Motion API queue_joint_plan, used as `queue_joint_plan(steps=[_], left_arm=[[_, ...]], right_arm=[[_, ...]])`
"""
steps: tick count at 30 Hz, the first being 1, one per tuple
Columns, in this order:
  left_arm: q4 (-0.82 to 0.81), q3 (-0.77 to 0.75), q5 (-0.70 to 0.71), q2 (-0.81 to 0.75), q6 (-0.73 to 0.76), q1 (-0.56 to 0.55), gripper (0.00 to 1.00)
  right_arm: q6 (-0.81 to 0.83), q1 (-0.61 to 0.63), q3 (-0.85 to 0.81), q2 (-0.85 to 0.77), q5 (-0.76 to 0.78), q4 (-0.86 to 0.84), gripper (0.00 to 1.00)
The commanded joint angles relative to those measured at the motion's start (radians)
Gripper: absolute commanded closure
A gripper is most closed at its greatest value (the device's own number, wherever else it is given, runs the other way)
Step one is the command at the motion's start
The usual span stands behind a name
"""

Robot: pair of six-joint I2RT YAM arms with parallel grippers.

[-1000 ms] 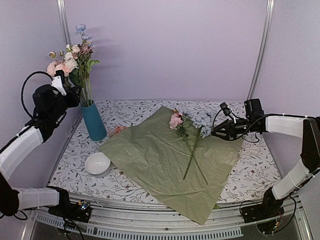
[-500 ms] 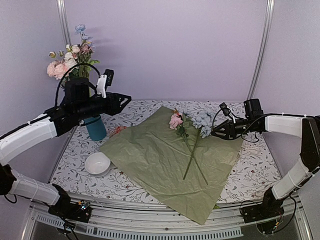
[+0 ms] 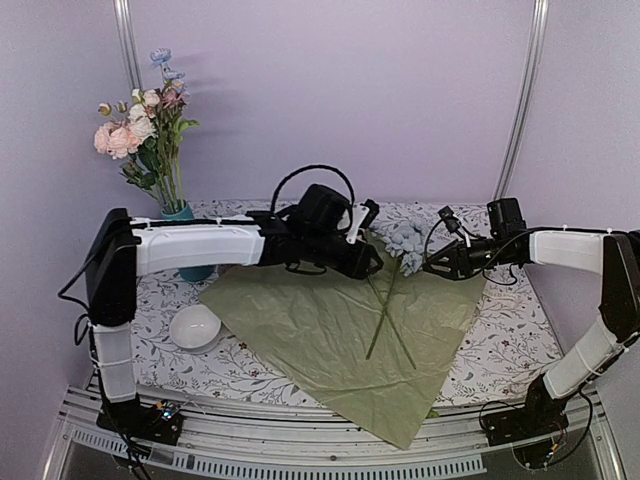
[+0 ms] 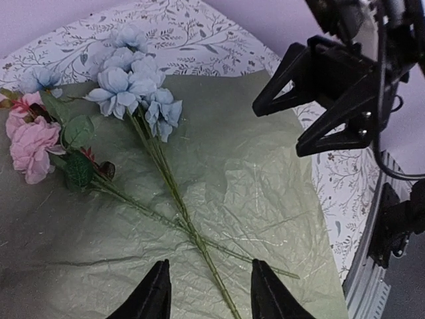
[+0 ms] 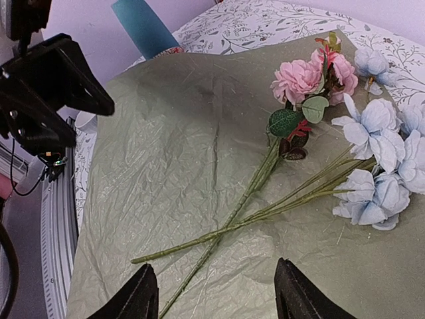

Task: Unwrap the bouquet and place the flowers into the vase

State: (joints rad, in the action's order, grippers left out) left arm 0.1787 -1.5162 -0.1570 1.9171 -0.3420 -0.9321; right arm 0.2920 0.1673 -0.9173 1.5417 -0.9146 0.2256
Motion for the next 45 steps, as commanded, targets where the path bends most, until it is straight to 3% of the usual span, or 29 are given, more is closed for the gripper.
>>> queue_joint_plan(steps=[1, 11, 19, 29, 39, 45], left_arm=[[0.273, -0.233, 0.17, 0.202, 0.044, -0.09, 0.57], [0.481, -0.548, 0.258, 0.479, 0.015, -0.157, 0.55], [0.549, -0.633, 0.305, 0.57, -0.052, -0.159, 0.66], [0.553, -0.663, 0.252, 0.62, -0.067, -0.147, 0.74], [0.55, -0.639, 0.258, 0.533, -0.114, -0.1, 0.95], [0.394, -0.516, 0.162, 0.356, -0.156, -0.048, 1.0]], right_arm=[[0.004, -0.008, -0.025, 0.009, 0.026, 0.006, 0.39], [0.005, -0.018, -0.028, 0.009, 0.036, 0.006, 0.39], [0.008, -0.023, -0.026, 0.015, 0.024, 0.007, 0.39], [0.009, -0.024, -0.028, 0.013, 0.013, 0.009, 0.39], [-0.003, -0.023, -0.044, -0.024, 0.007, 0.022, 0.39], [-0.015, -0.023, -0.116, -0.076, -0.016, 0.089, 0.39]])
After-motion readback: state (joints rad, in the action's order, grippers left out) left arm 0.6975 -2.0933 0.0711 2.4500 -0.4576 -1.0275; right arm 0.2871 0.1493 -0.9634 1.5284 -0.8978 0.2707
